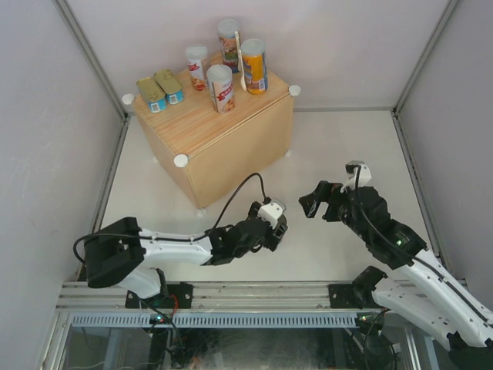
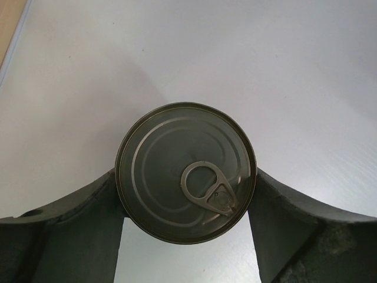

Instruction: Place and organize the canned foods onto the counter

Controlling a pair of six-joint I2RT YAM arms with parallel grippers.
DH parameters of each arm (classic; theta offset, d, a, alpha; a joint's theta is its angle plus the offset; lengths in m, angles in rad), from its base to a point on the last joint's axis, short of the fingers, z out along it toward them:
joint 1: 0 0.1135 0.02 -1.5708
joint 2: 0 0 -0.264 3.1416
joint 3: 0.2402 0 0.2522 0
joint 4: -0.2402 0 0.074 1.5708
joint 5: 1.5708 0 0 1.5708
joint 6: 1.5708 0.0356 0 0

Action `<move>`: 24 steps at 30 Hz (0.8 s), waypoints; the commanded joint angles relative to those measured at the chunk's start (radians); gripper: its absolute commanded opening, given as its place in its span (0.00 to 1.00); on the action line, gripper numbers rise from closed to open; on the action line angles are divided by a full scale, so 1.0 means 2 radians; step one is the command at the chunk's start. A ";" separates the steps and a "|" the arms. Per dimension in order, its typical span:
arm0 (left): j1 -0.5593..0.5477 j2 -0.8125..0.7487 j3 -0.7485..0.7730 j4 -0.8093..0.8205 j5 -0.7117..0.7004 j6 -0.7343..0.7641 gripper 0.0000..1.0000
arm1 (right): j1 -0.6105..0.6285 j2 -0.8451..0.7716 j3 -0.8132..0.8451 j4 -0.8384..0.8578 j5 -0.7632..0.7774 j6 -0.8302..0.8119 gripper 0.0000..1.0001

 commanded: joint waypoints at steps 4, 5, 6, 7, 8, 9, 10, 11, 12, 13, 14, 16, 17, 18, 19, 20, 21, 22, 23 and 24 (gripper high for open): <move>-0.019 -0.094 0.032 -0.043 -0.038 0.009 0.00 | -0.004 -0.011 -0.002 -0.004 0.010 -0.003 0.97; -0.021 -0.105 0.038 -0.056 -0.044 0.008 0.00 | -0.004 -0.013 -0.002 -0.005 0.010 -0.004 0.97; -0.023 -0.117 0.043 -0.069 -0.050 0.009 0.00 | -0.004 -0.014 -0.002 -0.006 0.010 -0.004 0.97; -0.024 -0.128 0.050 -0.080 -0.056 0.009 0.00 | -0.004 -0.016 -0.002 -0.007 0.011 -0.003 0.97; -0.024 -0.141 0.055 -0.092 -0.060 0.008 0.00 | -0.004 -0.016 -0.003 -0.007 0.011 -0.003 0.97; -0.024 -0.154 0.061 -0.103 -0.065 0.008 0.00 | -0.004 -0.017 -0.002 -0.007 0.010 -0.003 0.97; -0.024 -0.165 0.068 -0.114 -0.069 0.008 0.00 | -0.004 -0.018 -0.002 -0.007 0.009 -0.003 0.97; -0.025 -0.177 0.076 -0.127 -0.076 0.007 0.00 | -0.004 -0.018 -0.003 -0.007 0.009 -0.002 0.97; -0.025 -0.189 0.084 -0.143 -0.081 0.007 0.00 | -0.004 -0.019 -0.002 -0.007 0.008 -0.002 0.97; -0.025 -0.204 0.093 -0.156 -0.086 0.008 0.00 | -0.004 -0.019 -0.002 -0.007 0.008 -0.002 0.97; -0.025 -0.213 0.105 -0.170 -0.092 0.009 0.00 | -0.004 -0.019 -0.002 -0.007 0.007 -0.001 0.97; -0.025 -0.224 0.134 -0.203 -0.103 0.016 0.00 | -0.003 -0.019 -0.002 -0.007 0.006 0.000 0.97; -0.025 -0.227 0.149 -0.218 -0.107 0.020 0.00 | -0.004 -0.018 -0.002 -0.006 0.005 0.001 0.97; -0.025 -0.231 0.166 -0.233 -0.112 0.023 0.00 | -0.004 -0.017 -0.002 -0.005 0.004 0.001 0.97; -0.025 -0.234 0.182 -0.247 -0.117 0.028 0.00 | -0.004 -0.016 -0.002 -0.005 0.004 0.001 0.97; -0.025 -0.235 0.199 -0.262 -0.123 0.032 0.00 | -0.004 -0.014 -0.002 -0.004 0.003 0.001 0.97; -0.025 -0.237 0.224 -0.276 -0.132 0.041 0.00 | -0.004 -0.011 -0.002 -0.004 0.003 0.000 0.97; -0.025 -0.236 0.237 -0.291 -0.137 0.046 0.00 | -0.004 -0.009 -0.002 -0.003 0.004 0.001 0.97; -0.024 -0.235 0.259 -0.308 -0.146 0.056 0.00 | -0.004 -0.006 -0.002 -0.003 0.003 0.000 0.97; -0.023 -0.233 0.287 -0.322 -0.157 0.068 0.00 | -0.004 -0.002 -0.002 -0.002 0.002 0.001 0.97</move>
